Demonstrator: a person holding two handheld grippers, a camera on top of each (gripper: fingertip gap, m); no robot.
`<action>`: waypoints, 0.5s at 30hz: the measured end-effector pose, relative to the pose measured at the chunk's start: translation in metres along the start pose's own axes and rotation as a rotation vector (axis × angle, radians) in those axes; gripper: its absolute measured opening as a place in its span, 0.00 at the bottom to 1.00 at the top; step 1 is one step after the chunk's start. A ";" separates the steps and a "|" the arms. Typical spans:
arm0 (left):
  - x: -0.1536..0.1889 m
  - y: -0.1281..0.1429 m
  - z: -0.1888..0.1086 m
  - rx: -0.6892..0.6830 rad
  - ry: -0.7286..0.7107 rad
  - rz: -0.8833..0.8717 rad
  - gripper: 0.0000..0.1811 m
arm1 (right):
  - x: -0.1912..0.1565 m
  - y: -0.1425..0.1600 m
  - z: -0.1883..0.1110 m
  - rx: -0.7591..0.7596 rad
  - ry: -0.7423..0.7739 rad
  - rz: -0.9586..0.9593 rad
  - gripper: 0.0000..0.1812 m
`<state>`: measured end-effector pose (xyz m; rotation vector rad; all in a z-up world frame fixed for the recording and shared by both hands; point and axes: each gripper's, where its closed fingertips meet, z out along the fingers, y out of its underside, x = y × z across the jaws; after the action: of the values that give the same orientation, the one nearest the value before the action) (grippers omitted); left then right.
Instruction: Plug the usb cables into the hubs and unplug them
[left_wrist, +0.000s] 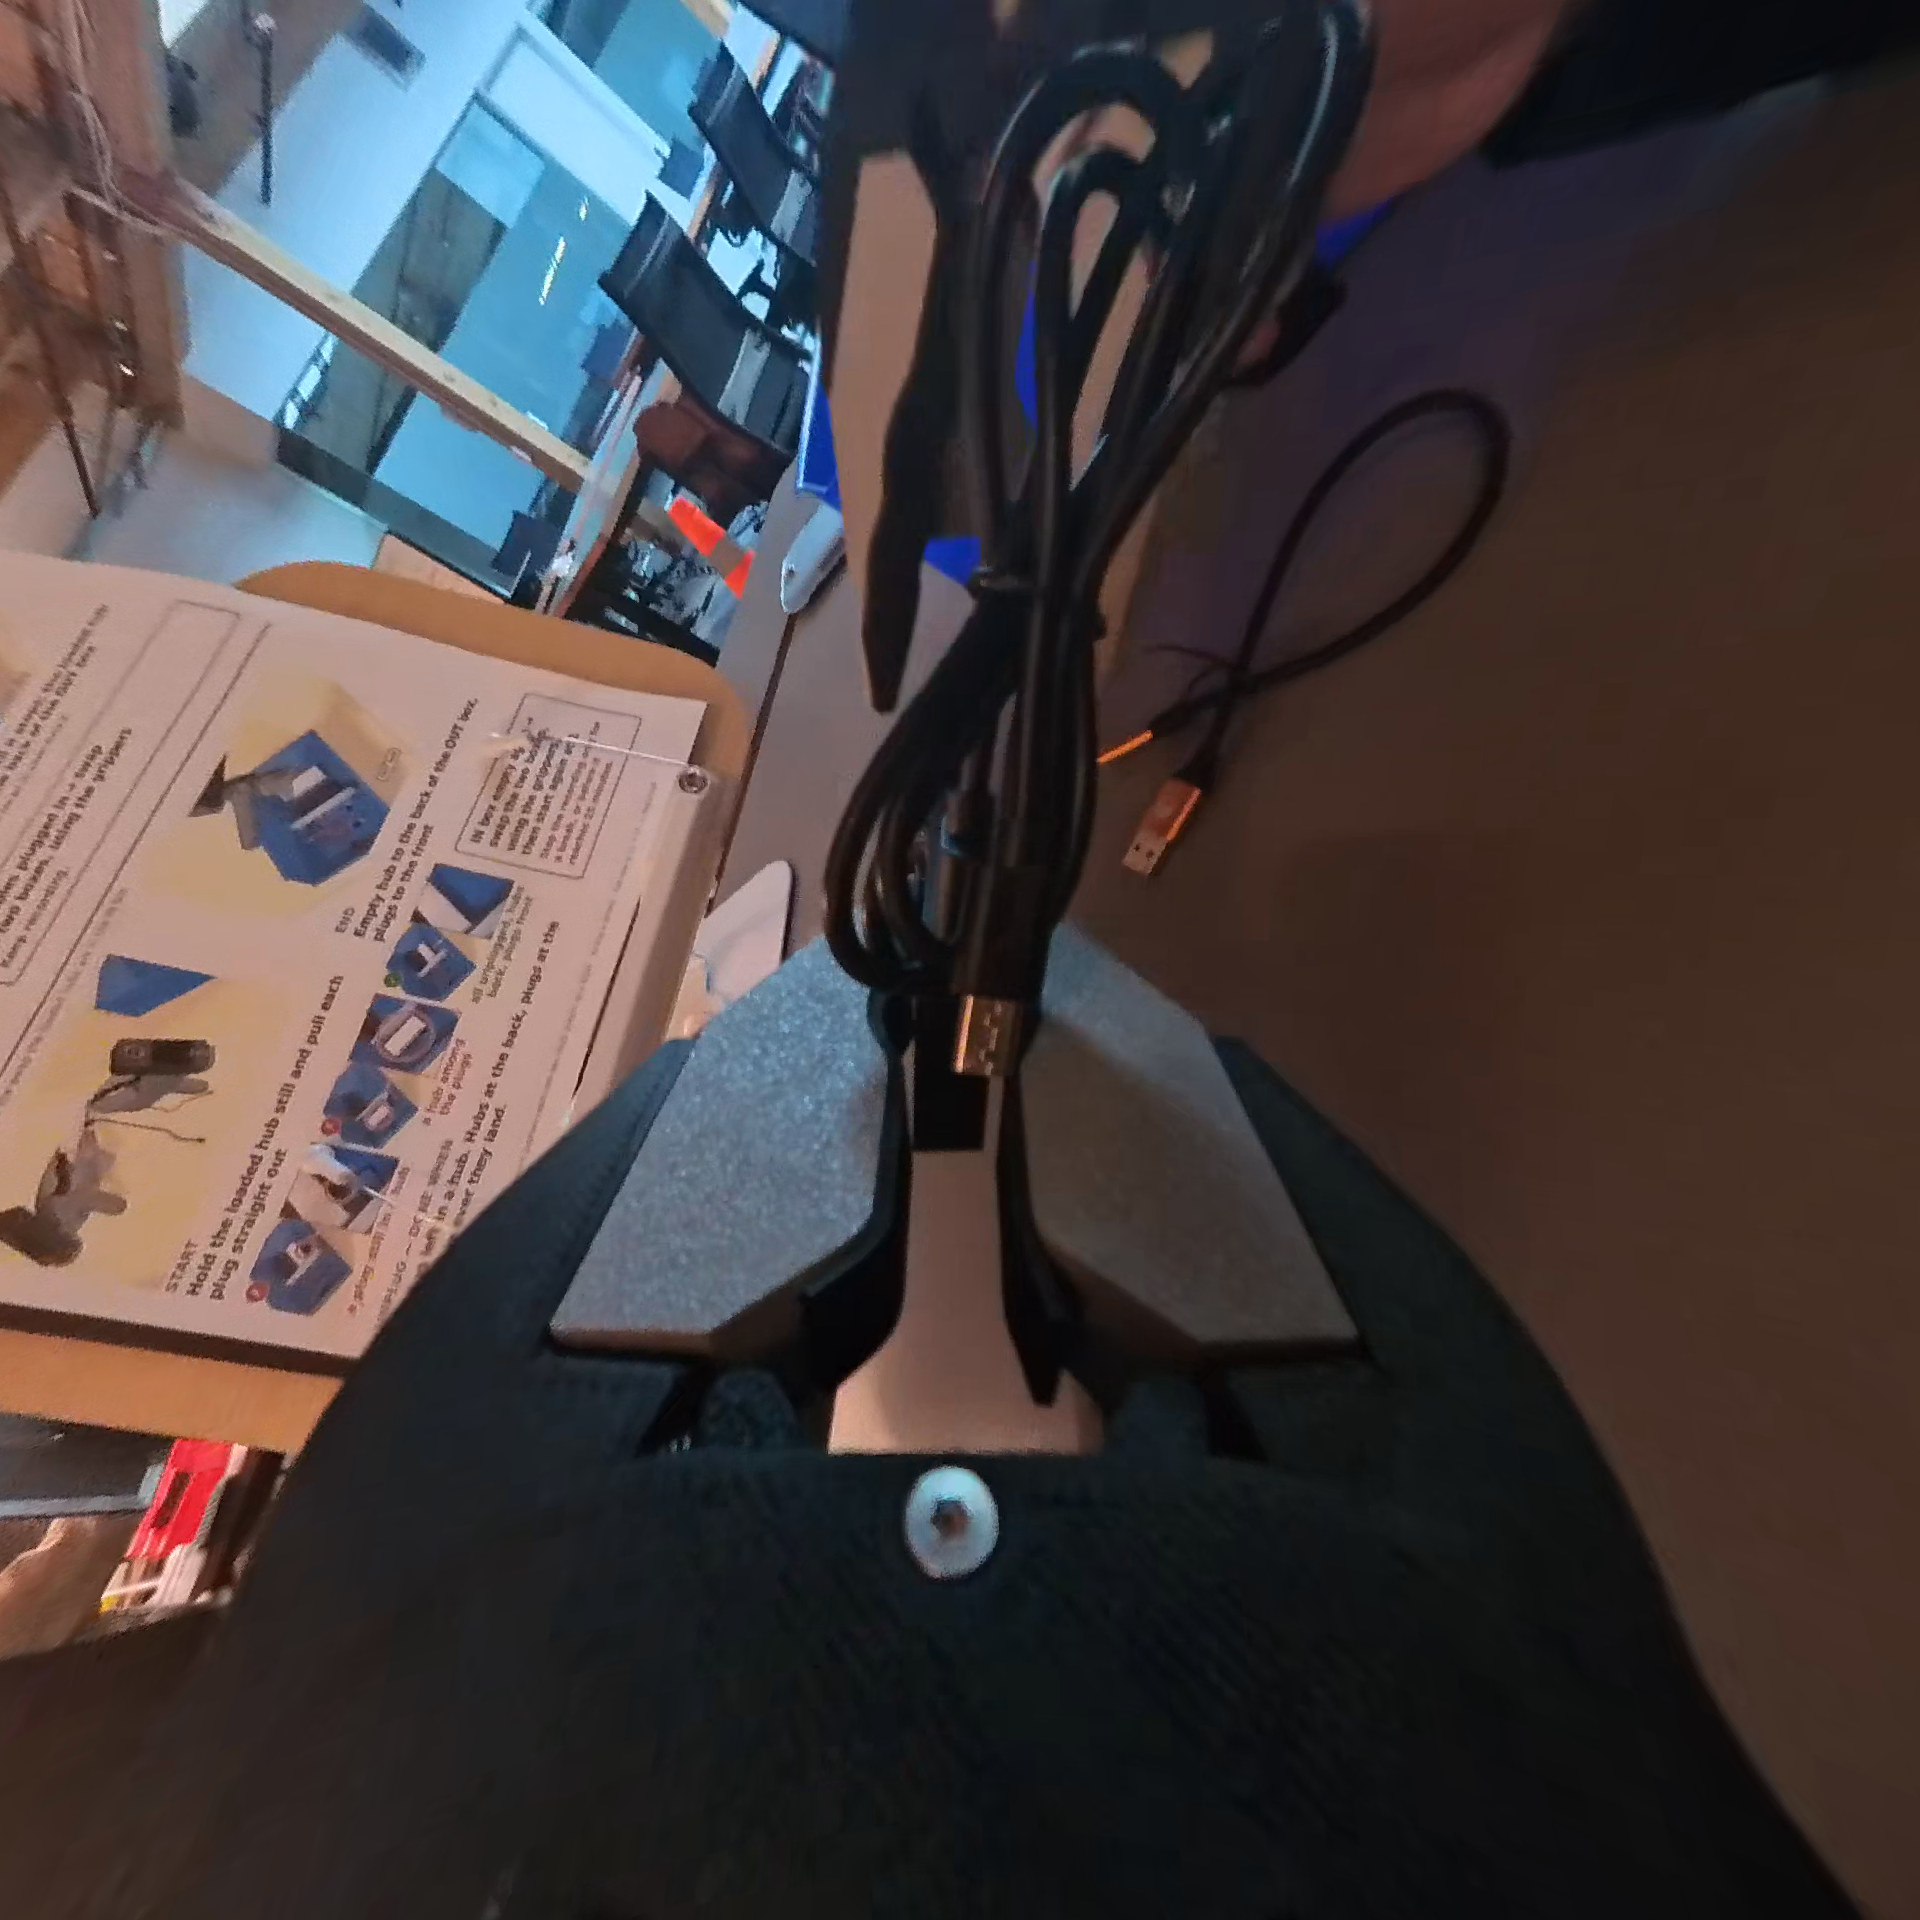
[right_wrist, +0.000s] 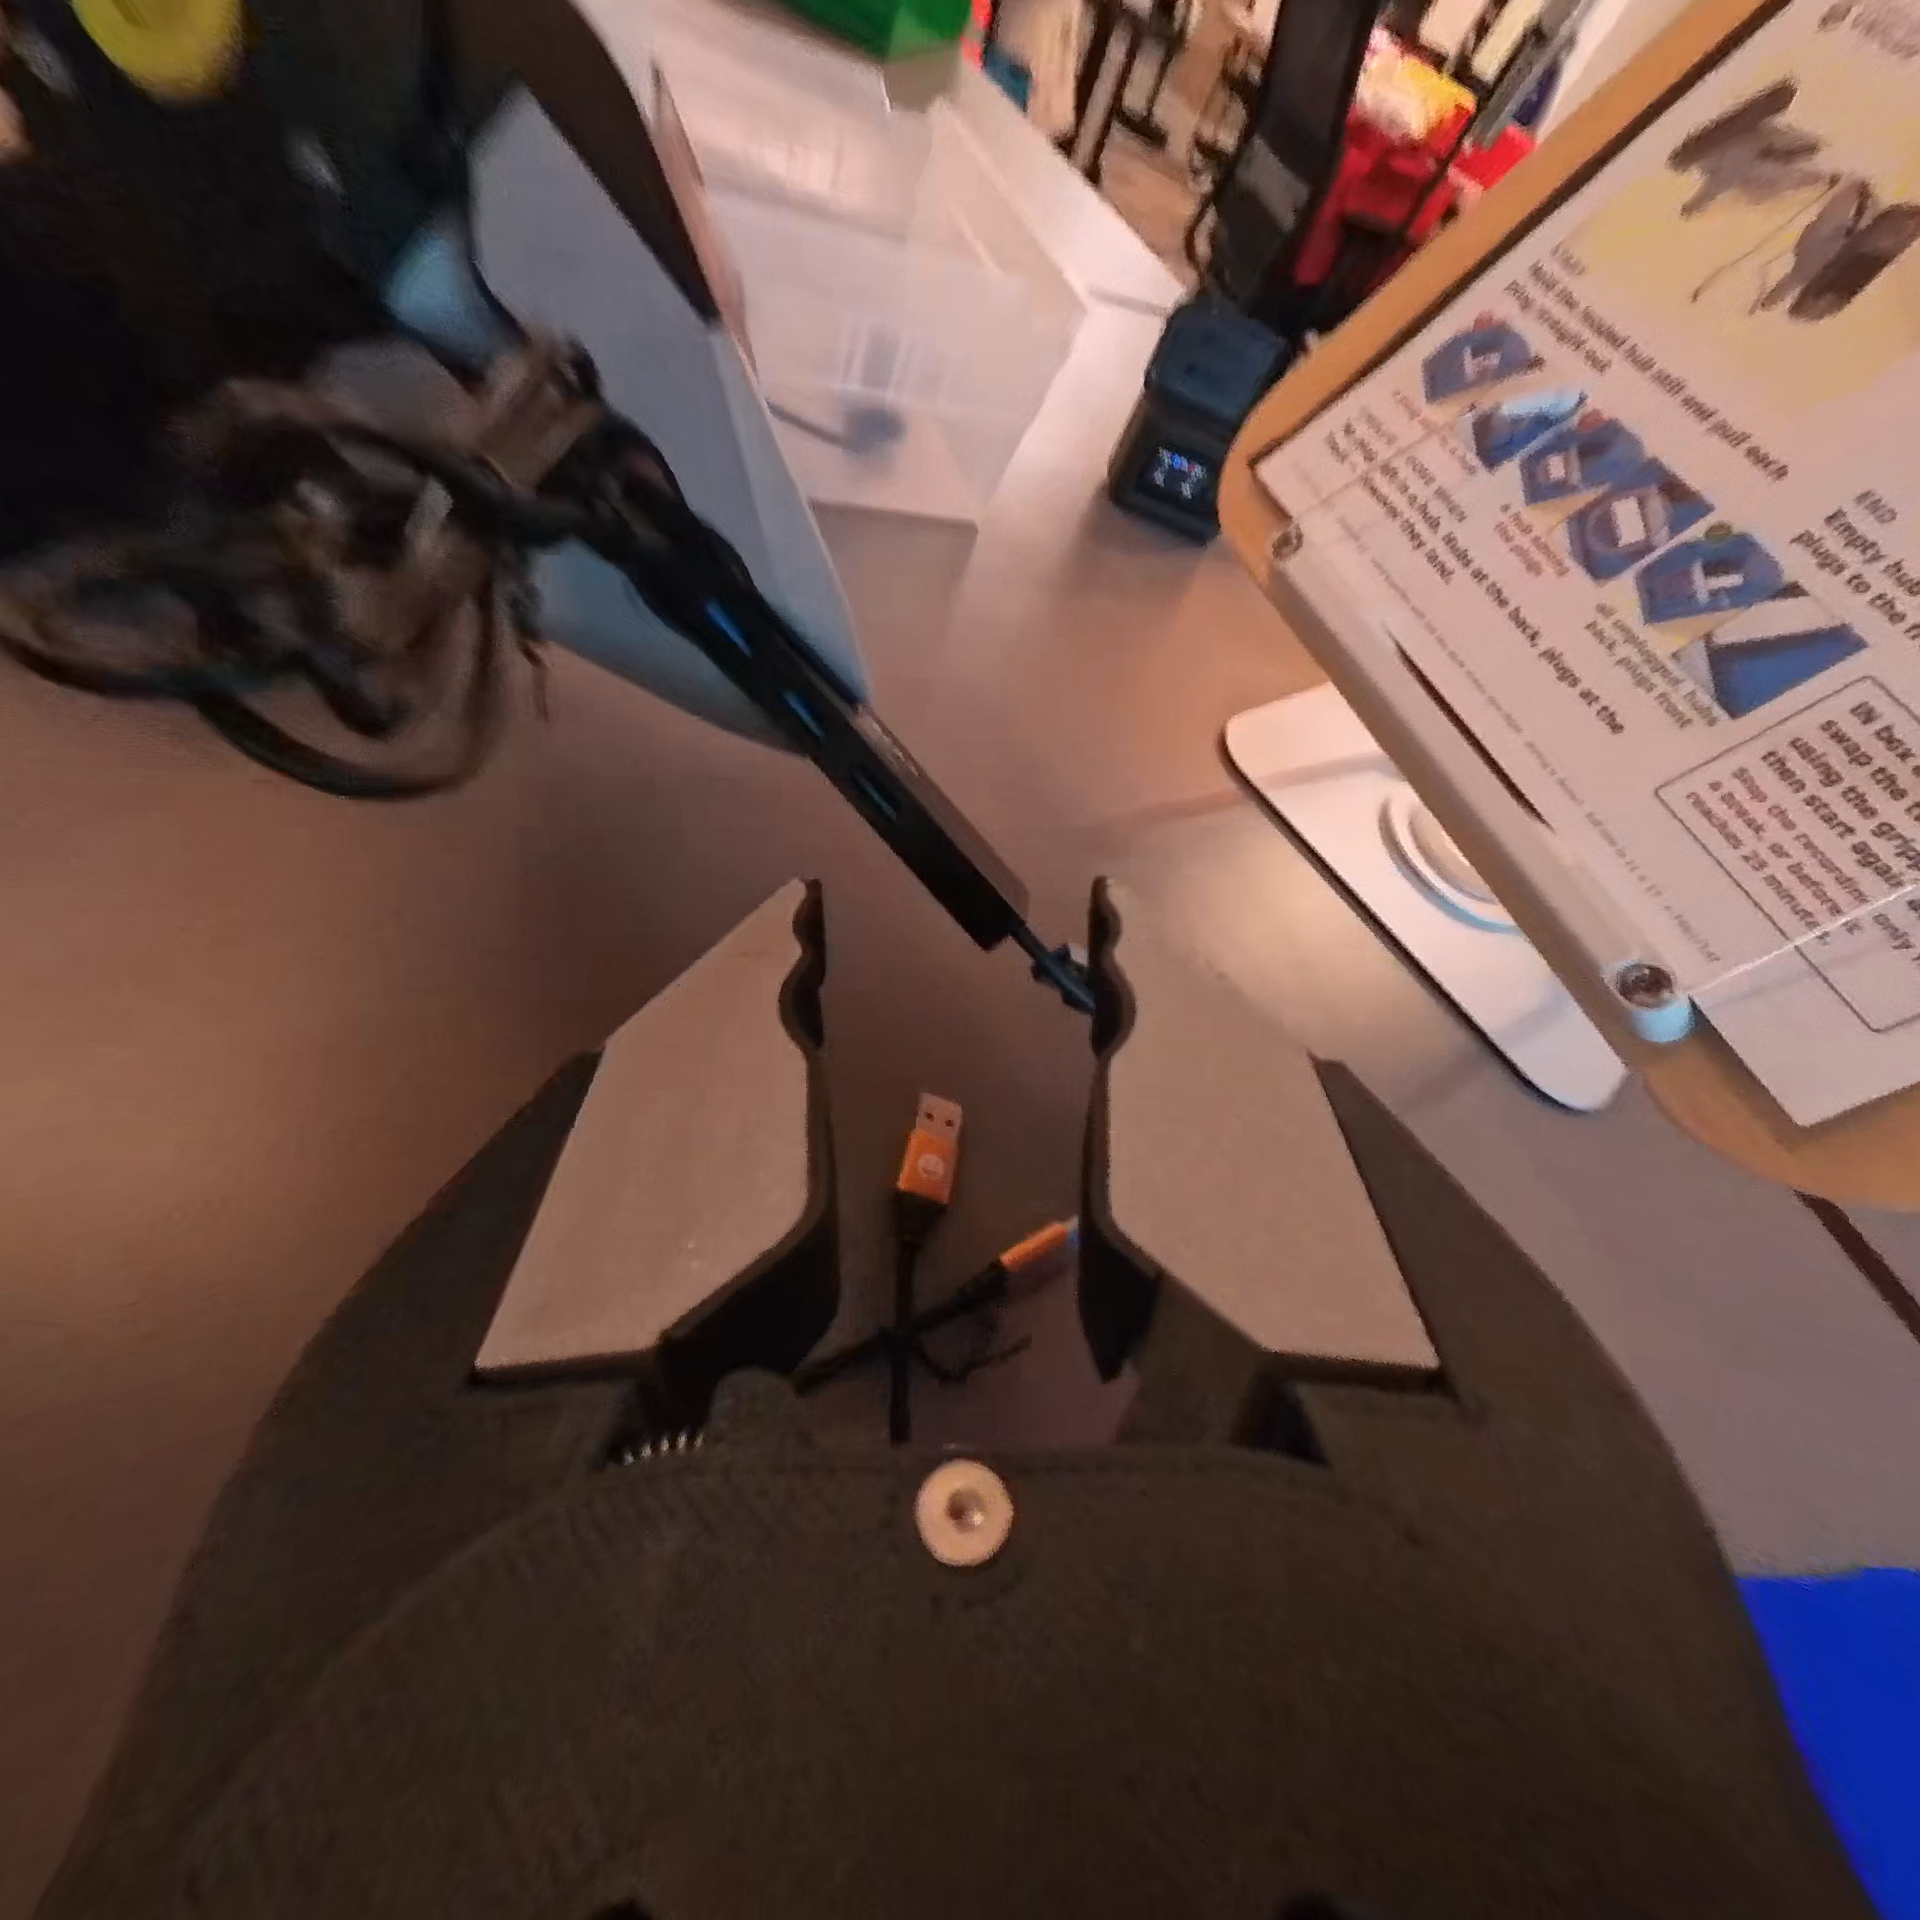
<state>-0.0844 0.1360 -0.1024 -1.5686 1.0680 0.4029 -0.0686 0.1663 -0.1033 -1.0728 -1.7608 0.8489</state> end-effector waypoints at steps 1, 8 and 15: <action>0.000 0.001 0.000 -0.004 -0.003 0.001 0.05 | -0.002 -0.007 -0.003 0.042 -0.022 0.021 0.27; -0.054 0.047 -0.013 -0.197 -0.233 -0.101 0.05 | 0.003 0.053 0.010 -0.244 -0.038 0.098 0.21; -0.063 0.070 -0.021 -0.314 -0.296 0.017 0.05 | -0.004 0.097 0.018 -0.476 -0.054 0.110 0.16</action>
<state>-0.1797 0.1464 -0.0918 -1.7082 0.8161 0.8197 -0.0538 0.1989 -0.1948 -1.4748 -2.0206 0.5341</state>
